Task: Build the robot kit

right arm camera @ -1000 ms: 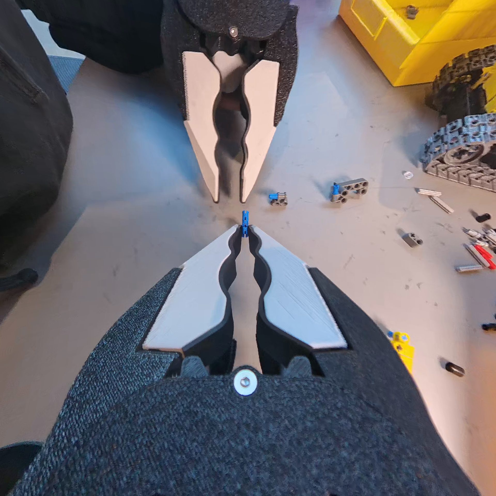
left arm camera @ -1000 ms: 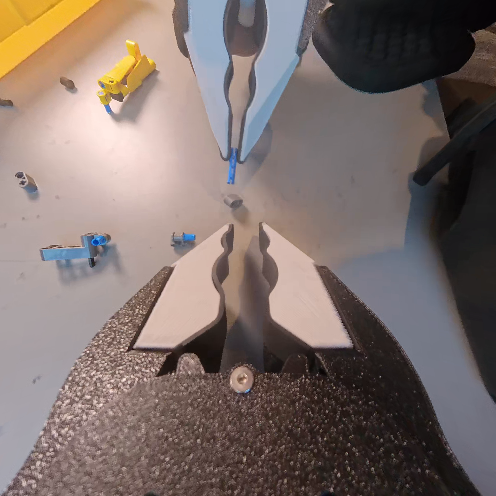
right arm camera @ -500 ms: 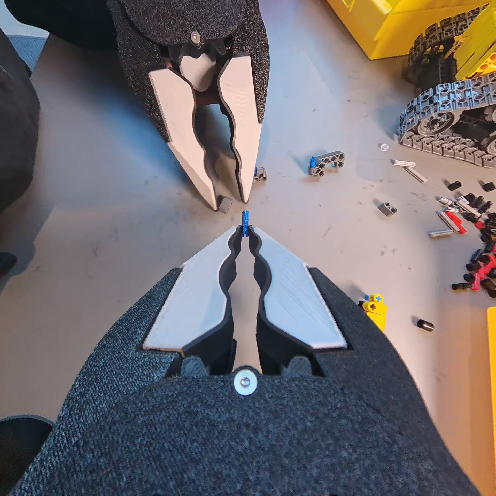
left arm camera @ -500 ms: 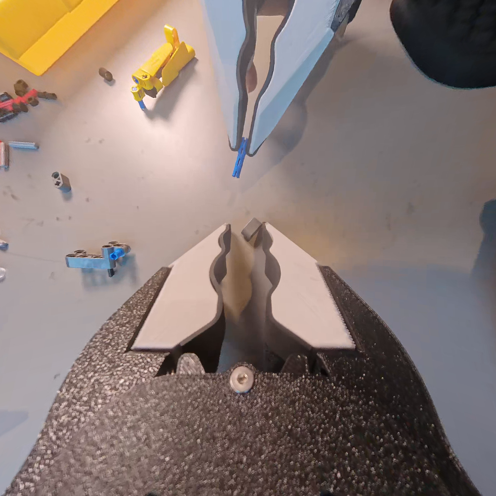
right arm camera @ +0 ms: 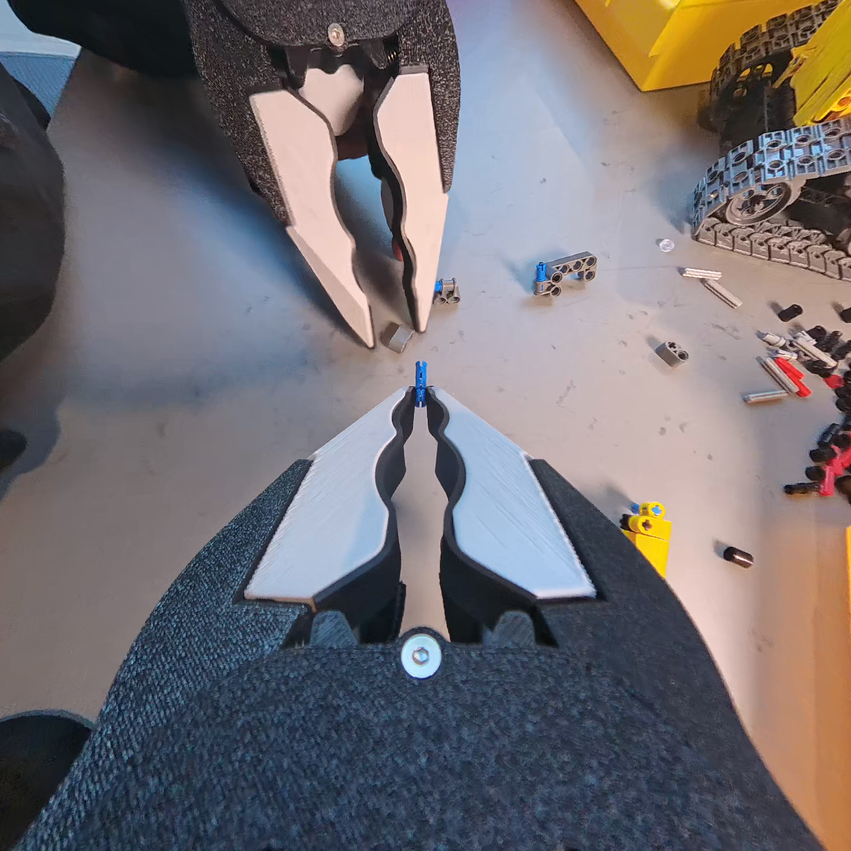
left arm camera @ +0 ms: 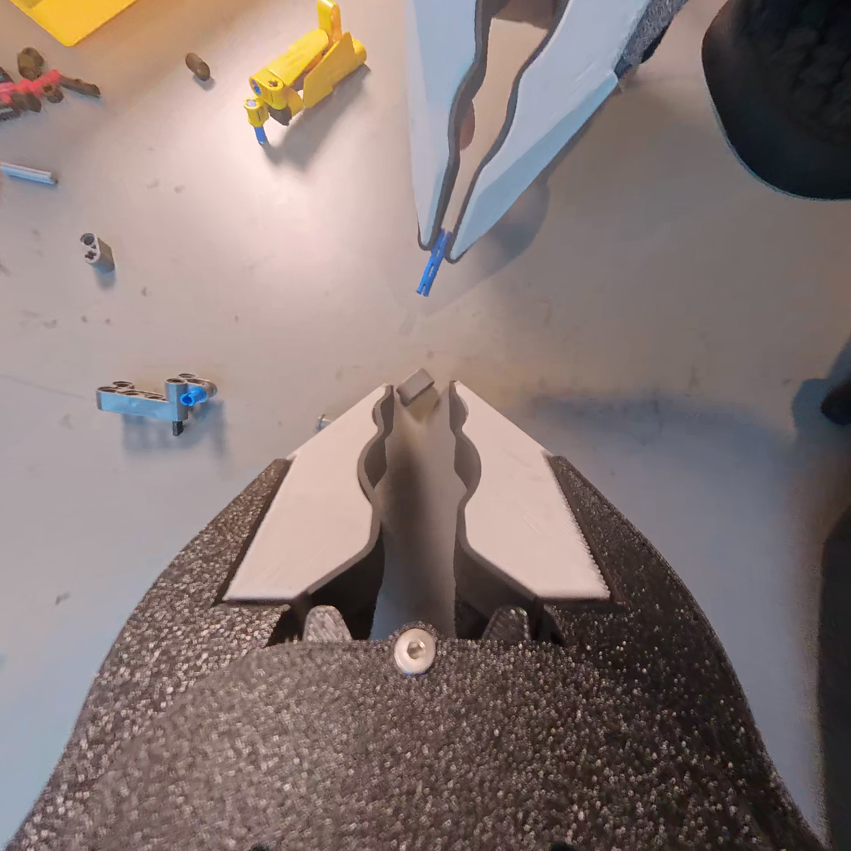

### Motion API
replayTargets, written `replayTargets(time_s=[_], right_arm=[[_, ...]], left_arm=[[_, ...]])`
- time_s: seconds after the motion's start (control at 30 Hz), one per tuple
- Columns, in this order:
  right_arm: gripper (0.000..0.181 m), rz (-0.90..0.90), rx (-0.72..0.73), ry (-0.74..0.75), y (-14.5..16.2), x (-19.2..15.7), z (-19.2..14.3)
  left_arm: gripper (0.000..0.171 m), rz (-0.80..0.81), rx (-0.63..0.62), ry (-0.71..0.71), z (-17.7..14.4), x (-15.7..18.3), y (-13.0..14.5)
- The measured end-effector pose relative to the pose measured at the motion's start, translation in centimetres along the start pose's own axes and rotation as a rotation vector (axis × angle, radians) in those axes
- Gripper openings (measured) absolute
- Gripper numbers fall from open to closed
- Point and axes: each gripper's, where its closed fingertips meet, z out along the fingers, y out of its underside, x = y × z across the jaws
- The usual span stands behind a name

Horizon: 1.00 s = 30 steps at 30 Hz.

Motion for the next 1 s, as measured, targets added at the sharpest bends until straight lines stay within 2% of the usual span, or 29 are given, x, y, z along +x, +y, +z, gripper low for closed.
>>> replayTargets(time_s=[0.3, 0.53, 0.8, 0.9, 1.0], right_arm=[[0.005, -0.002, -0.006, -0.011, 0.1, -0.3, 0.3], [0.005, 0.003, 0.000, -0.013, 0.2, -0.3, 0.3], [0.005, 0.001, -0.003, -0.020, 0.3, -0.5, 0.6], [0.005, -0.001, 0.012, -0.025, 0.0, -0.6, 0.6], [0.005, -0.017, 0.036, -0.032, -0.6, -1.0, 0.7]], left_arm=[[0.021, 0.027, -0.011, -0.070, 0.3, -0.9, -0.1], [0.019, 0.016, -0.012, -0.048, -0.6, -1.4, 0.5], [0.016, 0.010, 0.007, -0.037, 0.0, -1.2, 0.1], [0.015, 0.071, 0.022, -0.041, 0.1, -1.1, 0.0], [0.014, 0.207, 0.125, -0.015, -0.5, -0.3, -0.9]])
